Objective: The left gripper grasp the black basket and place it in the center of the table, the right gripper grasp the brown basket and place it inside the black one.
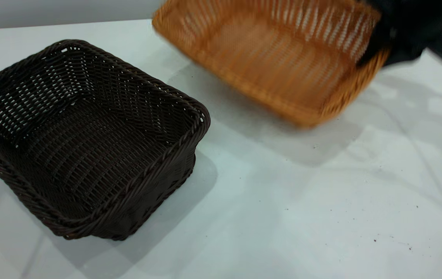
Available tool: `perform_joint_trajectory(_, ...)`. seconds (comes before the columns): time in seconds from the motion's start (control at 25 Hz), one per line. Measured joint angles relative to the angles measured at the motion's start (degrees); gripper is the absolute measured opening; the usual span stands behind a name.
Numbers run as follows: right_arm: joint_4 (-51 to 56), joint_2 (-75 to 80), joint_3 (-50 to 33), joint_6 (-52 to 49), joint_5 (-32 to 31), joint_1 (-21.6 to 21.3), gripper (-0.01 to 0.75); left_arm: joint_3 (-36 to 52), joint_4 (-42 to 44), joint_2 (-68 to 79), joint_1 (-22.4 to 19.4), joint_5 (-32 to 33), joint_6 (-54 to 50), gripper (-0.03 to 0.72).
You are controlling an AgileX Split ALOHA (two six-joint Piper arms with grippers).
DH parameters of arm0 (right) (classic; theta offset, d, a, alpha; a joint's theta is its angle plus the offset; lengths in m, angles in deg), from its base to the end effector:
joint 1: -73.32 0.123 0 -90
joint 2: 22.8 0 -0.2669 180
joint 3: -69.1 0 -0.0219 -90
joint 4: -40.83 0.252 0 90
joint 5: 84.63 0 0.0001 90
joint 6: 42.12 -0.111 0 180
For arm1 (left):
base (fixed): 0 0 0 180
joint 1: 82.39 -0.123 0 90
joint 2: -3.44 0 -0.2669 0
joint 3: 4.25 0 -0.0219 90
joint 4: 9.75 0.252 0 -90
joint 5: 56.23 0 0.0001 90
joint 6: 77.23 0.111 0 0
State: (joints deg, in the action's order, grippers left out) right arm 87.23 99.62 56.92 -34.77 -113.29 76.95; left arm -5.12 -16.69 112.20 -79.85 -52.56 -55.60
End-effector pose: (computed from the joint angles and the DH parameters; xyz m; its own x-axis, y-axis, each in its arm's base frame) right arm 0.3782 0.0627 0.0924 -0.8578 0.4887 -0.1593 0.3570 0.7894 0.4994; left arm 0.4351 -0.0202 0.2783 -0.3416 0.2692 -0.9005 0.1429 0.9618 0.2334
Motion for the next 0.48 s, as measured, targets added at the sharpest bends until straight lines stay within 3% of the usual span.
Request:
perform_joint_trajectory(0.28, -6.9, -3.0, 12.0, 2.7, -6.8, -5.9, 0.121, 0.0, 0.0, 0.0, 0.0, 0.9, -0.4, 0.477)
perform_joint_trajectory(0.48, -16.2, -7.0, 20.1, -1.0, -20.0, -9.8, 0.121, 0.0, 0.1, -0.1, 0.2, 9.2, -0.3, 0.477)
